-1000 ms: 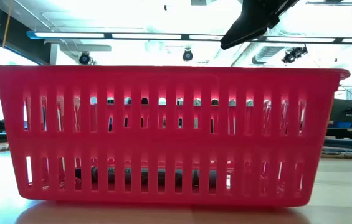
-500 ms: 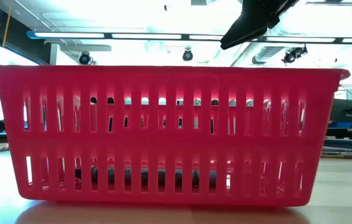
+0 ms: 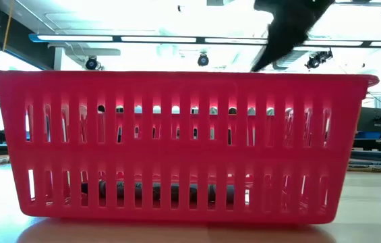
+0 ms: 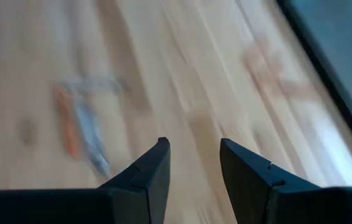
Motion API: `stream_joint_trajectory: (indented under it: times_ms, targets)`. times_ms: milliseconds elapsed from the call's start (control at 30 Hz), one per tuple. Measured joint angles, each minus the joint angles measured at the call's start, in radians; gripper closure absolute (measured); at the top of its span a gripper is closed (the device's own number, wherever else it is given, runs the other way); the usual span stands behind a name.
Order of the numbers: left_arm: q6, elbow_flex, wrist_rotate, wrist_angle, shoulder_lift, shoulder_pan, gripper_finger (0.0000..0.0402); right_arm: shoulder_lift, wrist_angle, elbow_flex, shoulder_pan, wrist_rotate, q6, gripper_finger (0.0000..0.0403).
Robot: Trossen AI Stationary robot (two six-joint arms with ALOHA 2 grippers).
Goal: Sort crayons
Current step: Put the orange crayon into the yellow bin
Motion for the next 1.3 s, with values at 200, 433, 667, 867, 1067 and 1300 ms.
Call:
stream_joint_trajectory:
  times_ms: [200,433,667,867,1067,1300]
  targets:
    - [0.417,0.000,-0.108,0.196,-0.006,0.112,0.0300,0.000,-0.373,0.000,-0.087,0.003,0.220,0.0270]
    - [0.853,0.000,-0.213,0.329,-0.006,0.223,0.0300,-0.001,-0.480,-0.067,-0.107,-0.035,0.418,0.0270]
    - [1.115,0.000,-0.176,0.396,-0.006,0.332,0.0300,-0.001,-0.437,-0.243,-0.066,-0.072,0.583,0.0270]
    - [1.220,0.000,-0.127,0.437,-0.006,0.405,0.0300,-0.001,-0.367,-0.320,-0.066,-0.142,0.636,0.0270]
    - [1.256,0.000,-0.099,0.437,-0.006,0.447,0.0300,-0.001,-0.267,-0.358,-0.066,-0.183,0.636,0.0270]
    - [1.257,0.000,-0.073,0.436,-0.006,0.457,0.0300,-0.001,-0.214,-0.395,-0.066,-0.206,0.638,0.0270]
